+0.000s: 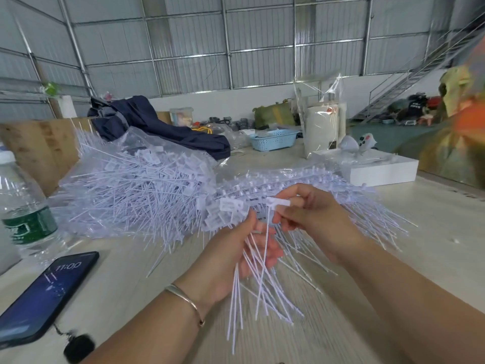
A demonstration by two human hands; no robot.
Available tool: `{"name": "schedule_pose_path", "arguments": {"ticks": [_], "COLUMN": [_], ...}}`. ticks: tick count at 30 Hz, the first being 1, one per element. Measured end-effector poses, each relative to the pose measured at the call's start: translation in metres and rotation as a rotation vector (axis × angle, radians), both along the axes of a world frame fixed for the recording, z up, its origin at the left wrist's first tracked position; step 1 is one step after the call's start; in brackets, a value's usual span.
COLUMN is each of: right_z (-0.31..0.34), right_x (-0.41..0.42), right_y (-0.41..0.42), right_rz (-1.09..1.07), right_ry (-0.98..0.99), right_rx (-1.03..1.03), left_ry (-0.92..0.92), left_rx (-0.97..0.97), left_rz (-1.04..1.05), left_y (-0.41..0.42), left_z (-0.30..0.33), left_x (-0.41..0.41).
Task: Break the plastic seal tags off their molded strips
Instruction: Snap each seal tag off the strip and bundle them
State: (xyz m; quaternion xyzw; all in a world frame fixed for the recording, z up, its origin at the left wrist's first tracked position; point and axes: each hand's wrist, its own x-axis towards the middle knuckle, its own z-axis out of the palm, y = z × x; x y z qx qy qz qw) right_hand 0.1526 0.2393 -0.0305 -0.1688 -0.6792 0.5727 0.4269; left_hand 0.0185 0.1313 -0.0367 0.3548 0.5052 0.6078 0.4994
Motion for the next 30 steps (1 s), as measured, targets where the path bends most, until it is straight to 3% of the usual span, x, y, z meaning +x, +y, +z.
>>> {"name": "schedule_pose_path", "arguments": {"ticks": [3, 5, 9, 12, 16, 22, 24, 27, 30], "right_z": [-0.003, -0.003, -0.004, -0.006, -0.005, 0.001, 0.006, 0.011, 0.036], "right_x": [-0.009, -0.011, -0.012, -0.019, -0.023, -0.024, -0.025, -0.030, -0.046], "right_y": [-0.007, -0.012, -0.023, -0.037, -0.050, -0.046, -0.042, -0.040, -0.043], "right_rz": [-0.102, -0.074, 0.252, 0.418, 0.473, 0.112, -0.021, -0.163, -0.104], "right_ry": [0.017, -0.024, -0.279, -0.417, -0.465, -0.259, -0.380, -0.727, -0.690], "right_rx": [0.097, 0.081, 0.007, 0.053, 0.150, 0.057, 0.298, 0.817, 0.908], "left_ry": [0.068, 0.002, -0.186, -0.265, 0.049, 0.434, 0.533, 0.531, 0.484], "left_rx": [0.025, 0.128, 0.385, 0.462, 0.377, 0.308, 0.326, 0.305, 0.346], "left_rz": [-0.070, -0.110, -0.051, 0.090, 0.292, 0.318, 0.365, 0.453, 0.566], "left_y": [0.000, 0.001, 0.000, 0.001, 0.001, 0.006, 0.010, 0.017, 0.017], "left_z": [0.002, 0.008, 0.018, 0.019, 0.016, -0.004, -0.008, 0.004, 0.030], "left_x": [-0.002, -0.006, -0.015, -0.016, -0.009, 0.012, 0.019, 0.014, -0.009]}}
